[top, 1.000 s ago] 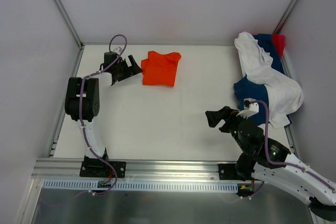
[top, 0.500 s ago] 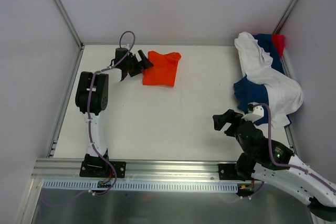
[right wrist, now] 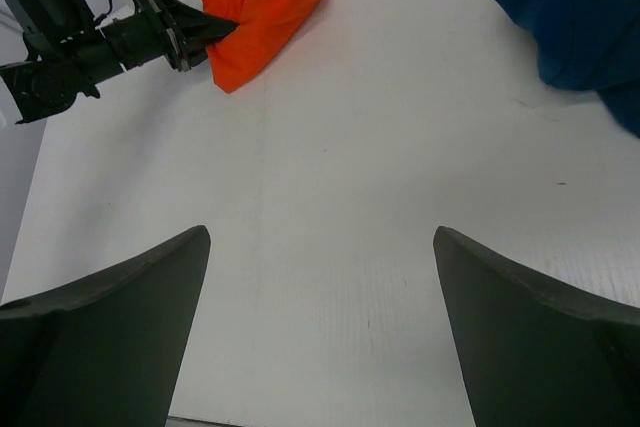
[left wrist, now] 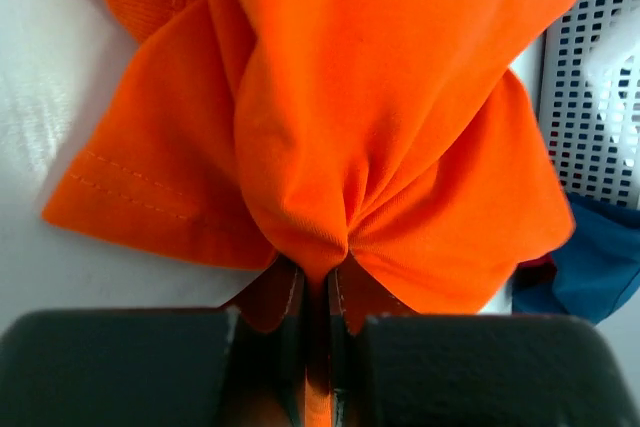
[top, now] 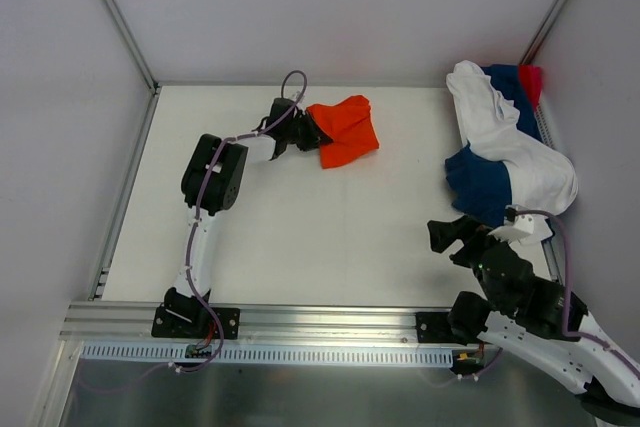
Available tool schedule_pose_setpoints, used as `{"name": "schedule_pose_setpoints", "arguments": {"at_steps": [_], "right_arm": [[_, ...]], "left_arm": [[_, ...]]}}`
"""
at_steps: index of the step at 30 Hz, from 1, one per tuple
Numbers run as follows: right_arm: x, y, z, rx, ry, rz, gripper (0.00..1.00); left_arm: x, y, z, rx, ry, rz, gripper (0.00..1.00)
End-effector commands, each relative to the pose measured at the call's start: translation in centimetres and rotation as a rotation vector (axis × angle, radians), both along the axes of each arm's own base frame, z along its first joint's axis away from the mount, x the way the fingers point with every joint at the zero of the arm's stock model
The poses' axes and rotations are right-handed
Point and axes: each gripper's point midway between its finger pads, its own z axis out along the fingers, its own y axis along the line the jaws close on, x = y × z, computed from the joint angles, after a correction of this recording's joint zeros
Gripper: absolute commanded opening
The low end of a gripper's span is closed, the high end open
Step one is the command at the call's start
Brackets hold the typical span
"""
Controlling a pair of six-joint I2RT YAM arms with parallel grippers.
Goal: Fold and stack the t-shirts
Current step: Put the neatly folded tshirt into the corner of the board with the left arm
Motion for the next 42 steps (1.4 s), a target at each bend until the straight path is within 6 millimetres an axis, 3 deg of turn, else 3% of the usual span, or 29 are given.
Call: {"name": "schedule_pose_setpoints", "arguments": {"at_steps": [1, 10, 15, 21, 22, 24, 25, 31, 36, 37, 42], "right_arm": [[-0.6, -2.3, 1.1, 0.030, -0.030, -0.047, 0.99], [-1.4, -3.4, 1.2, 0.069, -0.039, -0.052, 1.00], [-1.3, -2.8, 0.8, 0.083, -0.036, -0.039, 1.00], [-1.2, -2.4, 0.3, 0.077, -0.036, -0.025, 0.99], [-1.2, -2.4, 0.3, 0.080, -0.039, -0.024, 0.99], [-1.2, -2.5, 0.2, 0.076, -0.046, -0.022, 0.99], [-1.3, -2.7, 0.4, 0.088, -0.057, -0.024, 1.00], [-1.3, -3.1, -0.2, 0.074, -0.065, -0.030, 1.00], [-1.5, -3.8, -0.7, 0.055, -0.071, -0.042, 1.00], [-1.5, -3.9, -0.7, 0.051, -0.074, -0.041, 1.00], [-1.5, -4.2, -0.5, 0.026, -0.083, -0.038, 0.99]], "left_arm": [[-0.6, 1.3, -2.7, 0.017, 0.124, 0.045, 0.00], [-1.1, 1.3, -1.7, 0.045, 0.073, -0.019, 0.00], [-0.5, 3.7, -0.5, 0.085, 0.047, -0.016, 0.00], [1.7, 8.9, 2.9, 0.092, -0.009, 0.037, 0.00], [2.4, 9.6, 4.4, 0.094, -0.037, 0.046, 0.00], [3.2, 11.9, 5.2, 0.131, -0.048, 0.062, 0.00], [4.3, 12.6, 6.8, 0.139, -0.089, 0.074, 0.00], [6.1, 18.0, 10.0, 0.216, -0.165, 0.089, 0.00], [6.8, 22.8, 12.0, 0.241, -0.233, 0.066, 0.00], [6.9, 24.8, 12.0, 0.247, -0.229, 0.082, 0.00], [7.4, 30.0, 13.0, 0.283, -0.250, 0.114, 0.00]]}}
